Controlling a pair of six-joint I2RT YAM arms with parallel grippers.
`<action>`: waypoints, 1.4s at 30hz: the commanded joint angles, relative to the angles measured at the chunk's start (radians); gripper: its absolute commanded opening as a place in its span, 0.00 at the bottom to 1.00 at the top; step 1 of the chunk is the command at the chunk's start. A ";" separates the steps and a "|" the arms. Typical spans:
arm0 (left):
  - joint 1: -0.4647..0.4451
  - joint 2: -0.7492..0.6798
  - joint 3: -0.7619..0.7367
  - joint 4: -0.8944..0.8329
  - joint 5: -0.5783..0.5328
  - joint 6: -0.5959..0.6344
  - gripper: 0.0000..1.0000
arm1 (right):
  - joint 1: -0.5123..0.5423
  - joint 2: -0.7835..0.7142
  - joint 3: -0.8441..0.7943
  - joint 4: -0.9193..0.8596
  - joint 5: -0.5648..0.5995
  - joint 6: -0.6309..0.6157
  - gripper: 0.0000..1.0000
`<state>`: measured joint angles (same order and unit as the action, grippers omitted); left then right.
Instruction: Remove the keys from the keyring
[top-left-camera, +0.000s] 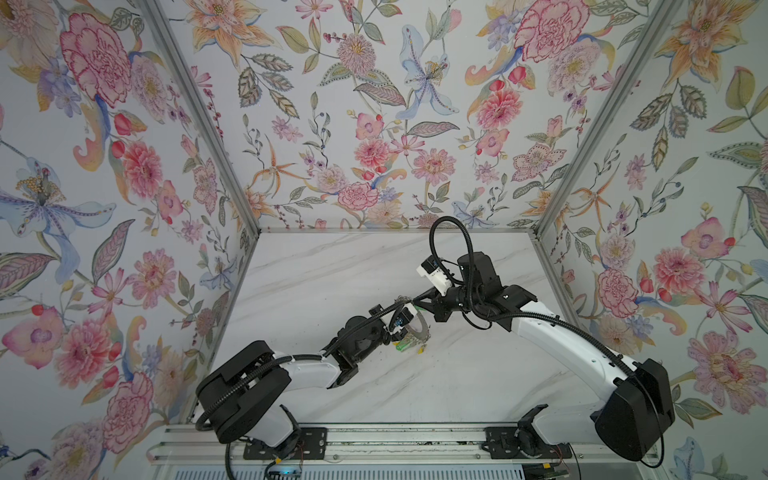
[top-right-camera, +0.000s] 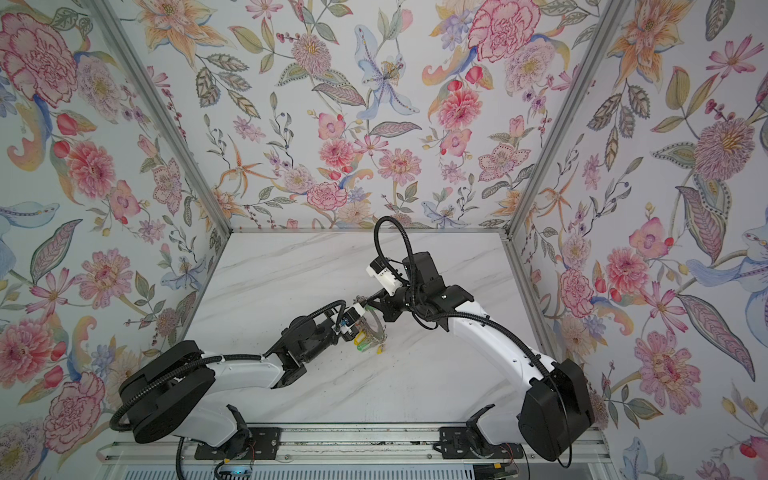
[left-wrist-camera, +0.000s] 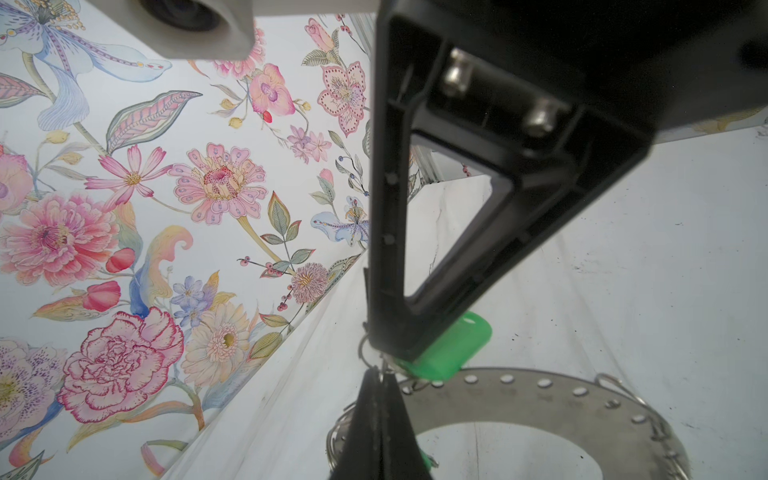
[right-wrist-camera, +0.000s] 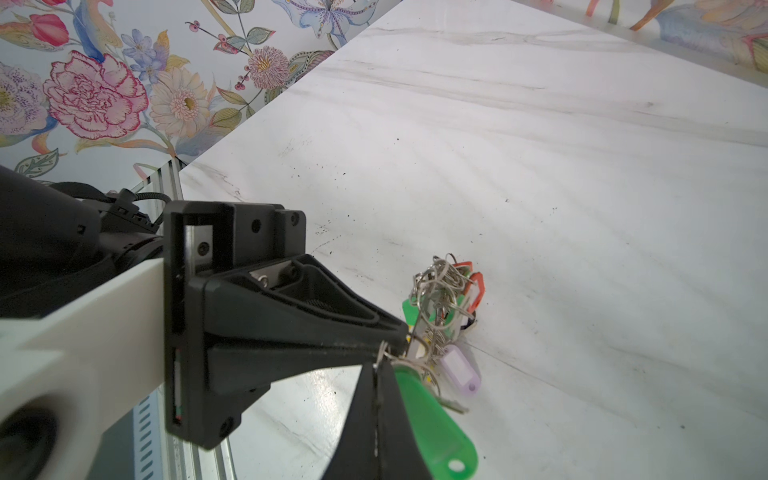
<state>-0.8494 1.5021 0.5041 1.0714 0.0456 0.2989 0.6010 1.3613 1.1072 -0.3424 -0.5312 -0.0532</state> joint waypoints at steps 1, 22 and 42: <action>0.015 0.034 0.060 -0.146 -0.067 -0.033 0.00 | 0.019 -0.027 0.058 -0.010 -0.085 -0.033 0.01; 0.085 0.019 0.057 -0.151 0.004 -0.165 0.00 | 0.020 -0.114 -0.036 0.067 0.170 -0.053 0.00; 0.153 0.052 0.090 -0.168 0.103 -0.270 0.00 | 0.033 -0.196 -0.096 0.141 0.236 -0.063 0.00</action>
<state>-0.7685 1.5269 0.5915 1.0012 0.2615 0.0616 0.6285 1.2354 1.0054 -0.2409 -0.2985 -0.0921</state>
